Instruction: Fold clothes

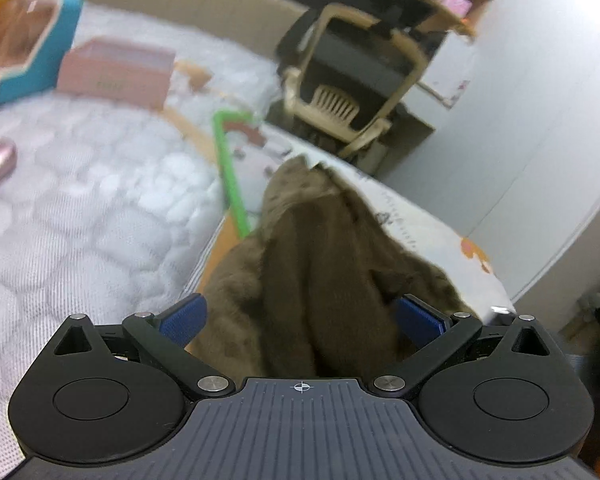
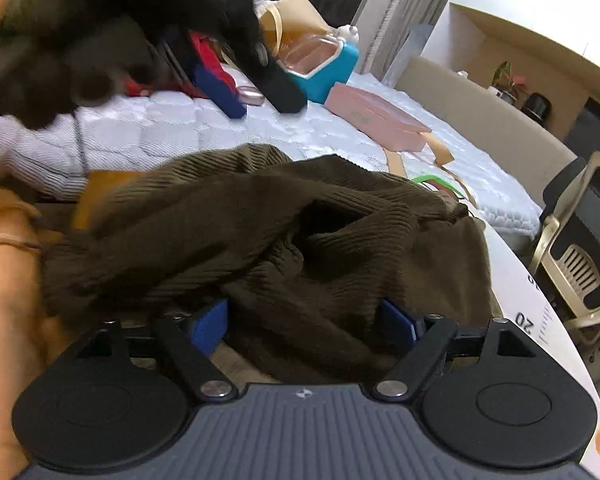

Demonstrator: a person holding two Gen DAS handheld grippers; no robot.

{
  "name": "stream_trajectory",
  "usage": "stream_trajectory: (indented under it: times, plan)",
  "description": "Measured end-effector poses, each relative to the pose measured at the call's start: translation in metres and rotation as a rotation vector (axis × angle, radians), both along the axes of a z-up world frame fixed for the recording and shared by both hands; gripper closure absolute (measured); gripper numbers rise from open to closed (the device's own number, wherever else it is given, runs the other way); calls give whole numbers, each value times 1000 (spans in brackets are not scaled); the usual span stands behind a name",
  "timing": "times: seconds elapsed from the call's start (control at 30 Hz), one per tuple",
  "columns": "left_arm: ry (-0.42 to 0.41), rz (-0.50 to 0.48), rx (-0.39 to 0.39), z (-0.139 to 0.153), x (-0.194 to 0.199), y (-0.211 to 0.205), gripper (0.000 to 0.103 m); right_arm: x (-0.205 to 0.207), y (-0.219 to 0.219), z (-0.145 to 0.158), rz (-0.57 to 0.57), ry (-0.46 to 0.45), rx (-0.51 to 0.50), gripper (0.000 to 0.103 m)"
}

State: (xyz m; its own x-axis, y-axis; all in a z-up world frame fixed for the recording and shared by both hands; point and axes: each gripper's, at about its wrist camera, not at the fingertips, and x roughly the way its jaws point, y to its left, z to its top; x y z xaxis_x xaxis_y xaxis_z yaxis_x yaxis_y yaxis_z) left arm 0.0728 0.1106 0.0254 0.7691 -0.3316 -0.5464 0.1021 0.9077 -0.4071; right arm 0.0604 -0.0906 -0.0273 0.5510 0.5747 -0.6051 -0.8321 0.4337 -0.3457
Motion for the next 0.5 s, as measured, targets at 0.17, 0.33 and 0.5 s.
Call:
stream_trajectory:
  times: [0.17, 0.33, 0.5]
  plan:
    - [-61, -176, 133, 12, -9, -34, 0, 47, -33, 29, -178, 0, 114, 87]
    - [-91, -269, 188, 5, -2, -69, 0, 113, -122, 53, -627, -194, 157, 88]
    - [-68, -322, 217, -4, 5, -80, 0, 150, -197, 54, -949, -172, 222, 71]
